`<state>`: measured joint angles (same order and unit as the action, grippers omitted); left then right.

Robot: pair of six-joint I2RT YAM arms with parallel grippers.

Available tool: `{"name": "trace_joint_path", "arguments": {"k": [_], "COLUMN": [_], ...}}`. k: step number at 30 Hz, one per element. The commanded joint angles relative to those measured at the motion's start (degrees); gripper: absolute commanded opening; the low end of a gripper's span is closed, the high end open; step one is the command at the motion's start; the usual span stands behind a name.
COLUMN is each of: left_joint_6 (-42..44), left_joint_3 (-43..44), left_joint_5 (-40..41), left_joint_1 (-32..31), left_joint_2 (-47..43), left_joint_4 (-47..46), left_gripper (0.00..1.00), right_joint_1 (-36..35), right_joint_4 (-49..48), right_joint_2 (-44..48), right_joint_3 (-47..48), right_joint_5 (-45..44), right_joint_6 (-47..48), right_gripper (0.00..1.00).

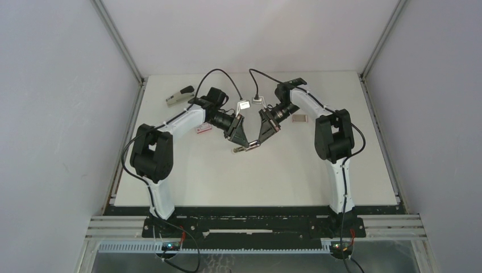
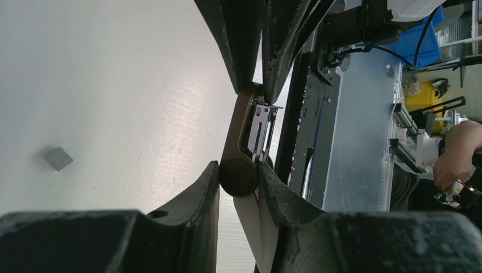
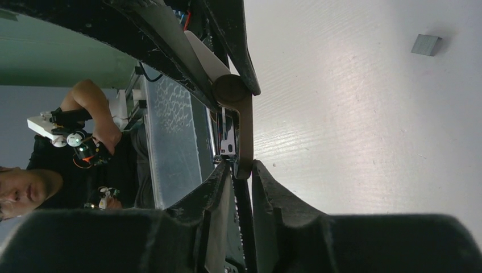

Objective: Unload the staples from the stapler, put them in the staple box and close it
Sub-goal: Place the stapler at the center of the board.

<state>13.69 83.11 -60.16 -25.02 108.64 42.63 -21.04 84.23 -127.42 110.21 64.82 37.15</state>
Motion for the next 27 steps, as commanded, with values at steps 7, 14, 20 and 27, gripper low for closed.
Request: {"name": "trace_joint_path", "arguments": {"k": [7,14,20,27], "left_joint_6": [1.6,1.3,1.0,0.5], "left_joint_3": [4.4,5.0,5.9,6.0], "left_joint_5": [-1.4,-0.7,0.1,3.2], "left_joint_1": [-0.5,0.6,3.3,9.6], "left_joint_2": [0.0,-0.6,-2.7,-5.6], "left_joint_4": [0.2,0.2,0.2,-0.2], "left_gripper": [0.32,0.67,0.85,1.0], "right_joint_1": [-0.8,0.2,1.5,2.8], "right_joint_4": [4.7,3.4,-7.6,-22.4], "right_joint_2": [-1.5,-1.1,2.4,6.7], "right_joint_3": [4.6,5.2,0.2,-5.8], "right_joint_5": [3.6,4.6,2.9,0.5], "right_joint_6": [3.8,1.3,-8.5,-24.2], "right_gripper": [0.0,0.0,0.0,0.0]}}
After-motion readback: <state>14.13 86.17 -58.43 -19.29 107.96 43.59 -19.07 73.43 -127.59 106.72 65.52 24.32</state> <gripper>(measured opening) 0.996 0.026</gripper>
